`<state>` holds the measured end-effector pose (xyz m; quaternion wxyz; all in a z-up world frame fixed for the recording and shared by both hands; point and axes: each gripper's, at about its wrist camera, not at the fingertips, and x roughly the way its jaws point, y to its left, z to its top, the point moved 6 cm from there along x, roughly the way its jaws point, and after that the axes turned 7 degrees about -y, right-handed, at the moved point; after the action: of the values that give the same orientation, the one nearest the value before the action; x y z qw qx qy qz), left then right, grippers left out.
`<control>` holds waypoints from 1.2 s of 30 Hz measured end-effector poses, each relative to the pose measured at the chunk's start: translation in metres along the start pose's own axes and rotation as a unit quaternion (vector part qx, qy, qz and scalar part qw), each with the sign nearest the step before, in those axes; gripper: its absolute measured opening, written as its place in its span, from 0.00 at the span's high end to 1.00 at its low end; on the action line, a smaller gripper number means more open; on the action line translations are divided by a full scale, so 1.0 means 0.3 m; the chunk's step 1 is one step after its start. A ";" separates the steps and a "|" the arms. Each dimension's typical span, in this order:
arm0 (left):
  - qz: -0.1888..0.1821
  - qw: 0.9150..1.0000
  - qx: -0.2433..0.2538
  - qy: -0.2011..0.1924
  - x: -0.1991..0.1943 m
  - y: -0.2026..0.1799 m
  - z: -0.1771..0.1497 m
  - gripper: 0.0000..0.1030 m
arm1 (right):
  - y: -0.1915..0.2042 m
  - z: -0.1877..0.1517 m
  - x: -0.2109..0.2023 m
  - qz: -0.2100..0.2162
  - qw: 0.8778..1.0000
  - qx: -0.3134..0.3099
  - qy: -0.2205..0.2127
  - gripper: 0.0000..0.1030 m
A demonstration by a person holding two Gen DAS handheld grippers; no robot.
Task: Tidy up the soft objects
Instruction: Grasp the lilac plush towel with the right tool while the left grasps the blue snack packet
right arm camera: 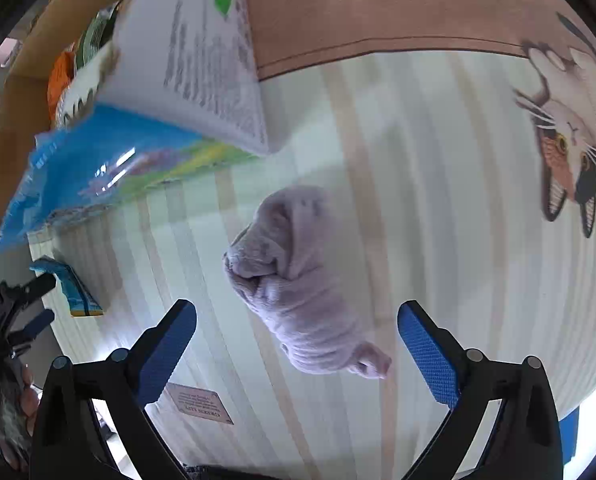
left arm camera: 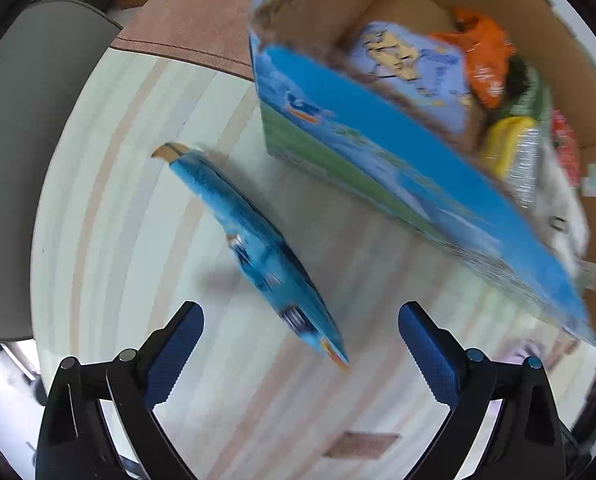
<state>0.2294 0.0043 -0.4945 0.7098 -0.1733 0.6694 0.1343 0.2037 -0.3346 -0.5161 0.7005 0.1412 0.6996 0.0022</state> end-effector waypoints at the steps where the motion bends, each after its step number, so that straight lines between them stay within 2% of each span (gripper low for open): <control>1: 0.008 1.000 0.010 0.000 0.020 -0.006 0.001 0.18 | 0.009 0.000 0.012 -0.003 1.000 -0.005 0.003 0.04; 2: 0.017 1.000 0.019 0.003 0.034 -0.010 -0.001 0.24 | 0.019 -0.003 0.026 -0.006 1.000 -0.011 0.007 0.09; 4: 0.029 0.999 0.035 0.007 0.058 -0.016 -0.014 0.42 | 0.033 -0.008 0.043 -0.011 1.000 -0.021 0.013 0.21; 6: 0.039 0.998 0.052 0.010 0.078 -0.016 -0.037 0.62 | 0.044 -0.015 0.060 -0.024 0.999 -0.038 0.021 0.50; 7: 0.037 0.998 0.057 0.007 0.077 -0.014 -0.048 0.66 | 0.048 -0.021 0.066 -0.028 0.998 -0.042 0.024 0.58; 10: 0.044 0.996 0.080 0.009 0.072 0.003 -0.097 0.75 | 0.054 -0.044 0.063 -0.034 0.997 -0.054 0.031 0.60; 16: 0.034 0.992 0.109 0.053 0.074 0.082 -0.238 0.76 | 0.098 -0.126 0.056 -0.004 0.997 -0.057 0.060 0.60; 18: 0.008 0.994 0.089 0.070 0.068 0.115 -0.264 0.73 | 0.109 -0.149 0.054 0.009 0.996 -0.052 0.069 0.58; 19: -0.016 0.995 0.068 0.076 0.055 0.133 -0.270 0.70 | 0.116 -0.156 0.055 0.016 0.996 -0.052 0.073 0.57; 22: -0.077 0.993 0.014 0.084 0.014 0.167 -0.270 0.69 | 0.129 -0.149 0.041 0.019 0.996 -0.055 0.067 0.42; 23: -0.083 0.993 -0.001 0.082 0.002 0.180 -0.265 0.67 | 0.134 -0.145 0.031 0.017 0.996 -0.060 0.060 0.36; 25: -0.089 0.993 -0.021 0.074 -0.009 0.197 -0.226 0.49 | 0.158 -0.136 0.019 0.016 0.996 -0.064 0.054 0.35; 28: -0.076 0.995 -0.030 0.056 -0.001 0.182 -0.174 0.46 | 0.192 -0.109 0.017 0.019 0.996 -0.069 0.054 0.35; 30: -0.067 0.996 -0.025 0.060 0.026 0.159 -0.136 0.46 | 0.208 -0.117 0.015 0.016 0.995 -0.078 0.057 0.35; 31: -0.062 0.996 -0.018 0.063 0.052 0.139 -0.078 0.46 | 0.220 -0.121 0.017 0.014 0.994 -0.088 0.058 0.35; 33: -0.035 0.997 0.008 0.067 0.104 0.097 -0.053 0.46 | 0.237 -0.131 0.030 0.009 0.993 -0.103 0.061 0.35; 36: 0.006 0.998 0.045 0.036 0.115 0.057 -0.011 0.48 | 0.254 -0.144 0.053 -0.012 0.989 -0.129 0.064 0.35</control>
<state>0.2217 0.0169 -0.5303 0.6915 -0.1420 0.7008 0.1023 0.1764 -0.2499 -0.5155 0.6663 0.0408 0.7388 0.0930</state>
